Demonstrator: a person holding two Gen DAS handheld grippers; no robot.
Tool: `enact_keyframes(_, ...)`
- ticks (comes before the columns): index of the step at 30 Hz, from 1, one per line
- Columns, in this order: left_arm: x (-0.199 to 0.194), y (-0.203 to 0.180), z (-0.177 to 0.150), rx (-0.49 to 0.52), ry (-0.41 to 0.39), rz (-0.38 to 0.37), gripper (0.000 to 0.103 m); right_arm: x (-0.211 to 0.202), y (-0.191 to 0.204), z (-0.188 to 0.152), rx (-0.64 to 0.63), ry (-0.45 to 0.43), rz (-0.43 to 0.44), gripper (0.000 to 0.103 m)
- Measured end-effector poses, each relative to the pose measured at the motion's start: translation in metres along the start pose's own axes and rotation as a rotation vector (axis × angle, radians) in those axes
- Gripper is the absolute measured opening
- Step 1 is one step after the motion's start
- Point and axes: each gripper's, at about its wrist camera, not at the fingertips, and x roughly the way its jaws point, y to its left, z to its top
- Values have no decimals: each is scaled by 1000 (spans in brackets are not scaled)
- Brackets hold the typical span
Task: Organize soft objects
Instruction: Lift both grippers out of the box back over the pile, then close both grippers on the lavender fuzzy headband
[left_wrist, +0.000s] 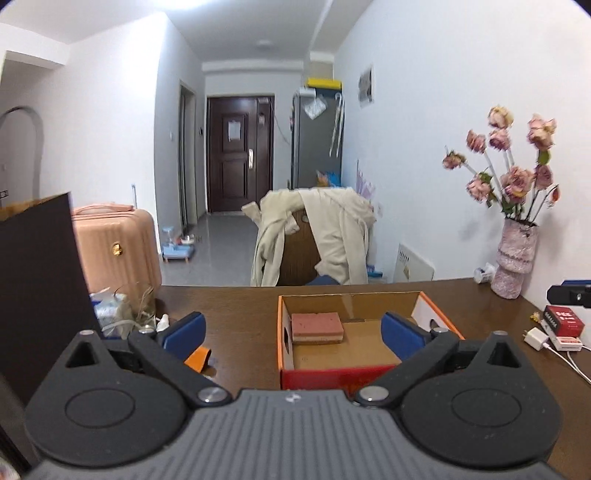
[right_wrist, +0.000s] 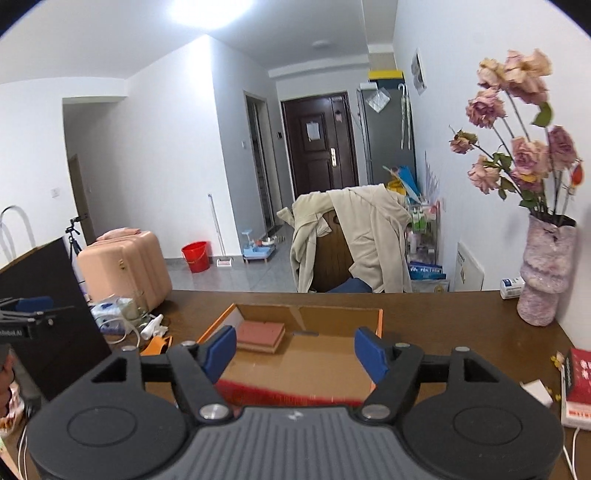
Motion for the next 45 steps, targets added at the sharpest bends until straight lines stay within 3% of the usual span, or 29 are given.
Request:
enact_keyframes(3, -28, -4, -39, -22, -42, -21, 103, -26, 4, -32, -18, -36, -6, 73)
enact_keyframes(6, -47, -8, -83, -21, -34, -58, 103, -53, 14, -71, -60, -87, -28, 76)
enact_keyframes(8, -59, -14, -109, 19, -49, -36, 103, -69, 23, -99, -97, -132, -55, 85)
enact_keyframes(11, -87, -20, -145, 21, -99, -8, 103, -84, 40, -142, -129, -158, -101, 86)
enact_keyframes(14, -106, -23, -168, -19, -103, -24, 103, -94, 59, -186, -132, -146, -78, 91)
enact_keyframes(16, -108, -30, -171, 35, -88, -66, 103, -101, 70, -213, -121, -152, -66, 98)
enact_keyframes(18, -105, -34, -170, 74, -101, -68, 103, -102, 77, -227, -114, -139, -47, 98)
enact_keyframes(21, -95, -37, -172, 40, -74, -59, 103, -96, 83, -234, -133, -103, -14, 98)
enact_keyframes(30, -57, -53, -185, 23, 23, -95, 103, -72, 61, -243, -48, -56, -64, 92)
enact_keyframes(34, -31, -76, -177, -23, 71, -173, 103, -62, 39, -235, -3, -58, -76, 91)
enact_keyframes(37, -12, -100, -174, -28, 103, -216, 101, -48, 20, -228, 29, -36, -76, 79)
enact_keyframes(42, 21, -136, -172, -38, 180, -302, 68, -21, -15, -218, 109, 24, -40, 67)
enact_keyframes(45, 39, -150, -173, -59, 232, -333, 53, -5, -29, -214, 140, 50, -15, 62)
